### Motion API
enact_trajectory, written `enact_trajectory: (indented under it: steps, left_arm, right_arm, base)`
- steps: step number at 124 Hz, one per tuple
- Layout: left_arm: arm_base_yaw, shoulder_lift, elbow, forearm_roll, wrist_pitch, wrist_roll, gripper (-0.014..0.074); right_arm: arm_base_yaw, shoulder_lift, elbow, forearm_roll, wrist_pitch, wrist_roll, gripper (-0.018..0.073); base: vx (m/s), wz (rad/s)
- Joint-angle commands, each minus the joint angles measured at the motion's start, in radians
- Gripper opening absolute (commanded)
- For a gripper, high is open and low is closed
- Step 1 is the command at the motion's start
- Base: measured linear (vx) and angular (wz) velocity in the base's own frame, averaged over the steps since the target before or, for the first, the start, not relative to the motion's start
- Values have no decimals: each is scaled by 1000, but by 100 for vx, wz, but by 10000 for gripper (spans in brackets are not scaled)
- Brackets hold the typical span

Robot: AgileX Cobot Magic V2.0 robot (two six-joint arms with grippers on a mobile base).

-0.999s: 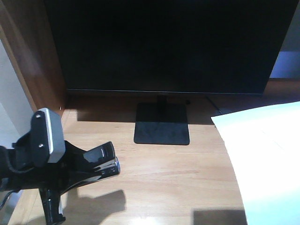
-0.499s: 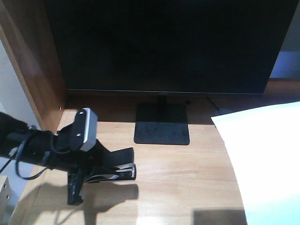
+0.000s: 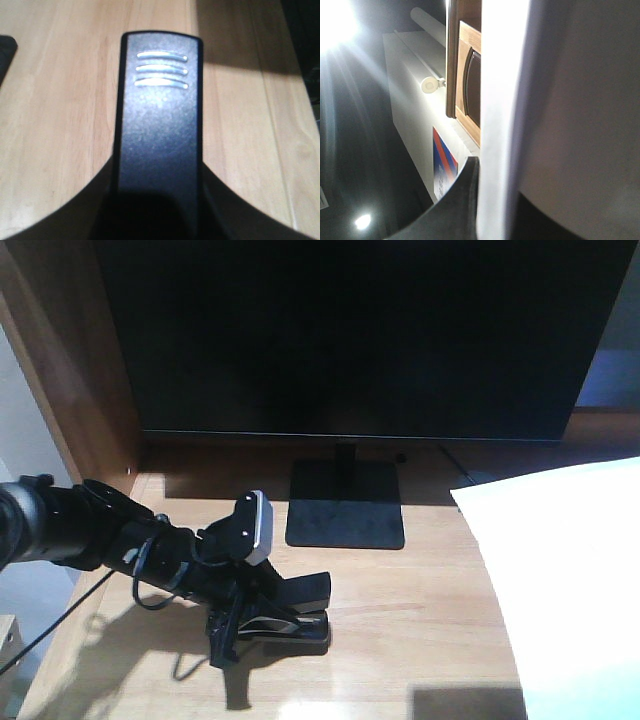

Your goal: Grab stapler and paper to desk for stapling

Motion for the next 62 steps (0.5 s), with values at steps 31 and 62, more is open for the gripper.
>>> enact_trajectory:
  steps: [31, 62]
  left_arm:
    - [-22, 46, -33, -67, 10, 20, -6]
    - [-23, 50, -33, -64, 16, 20, 27]
  right_arm:
    - [-8, 15, -24, 11, -36, -2, -6]
    - [-8, 15, -24, 11, -36, -2, -6]
  base:
    - [0, 0]
    - [0, 0]
